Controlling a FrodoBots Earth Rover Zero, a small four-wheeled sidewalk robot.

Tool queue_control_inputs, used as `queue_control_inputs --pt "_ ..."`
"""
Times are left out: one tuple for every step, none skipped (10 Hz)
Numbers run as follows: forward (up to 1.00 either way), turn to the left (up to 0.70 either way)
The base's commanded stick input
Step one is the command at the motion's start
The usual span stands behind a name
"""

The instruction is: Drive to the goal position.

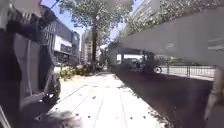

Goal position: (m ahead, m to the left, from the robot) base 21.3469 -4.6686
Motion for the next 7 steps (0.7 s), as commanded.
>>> queue_control_inputs --pt "0.7 0.0" --pt "0.7 0.0" --pt "0.7 0.0" --pt "0.7 0.0" --pt "0.7 0.0" --pt "0.7 0.0" --pt "0.7 0.0"
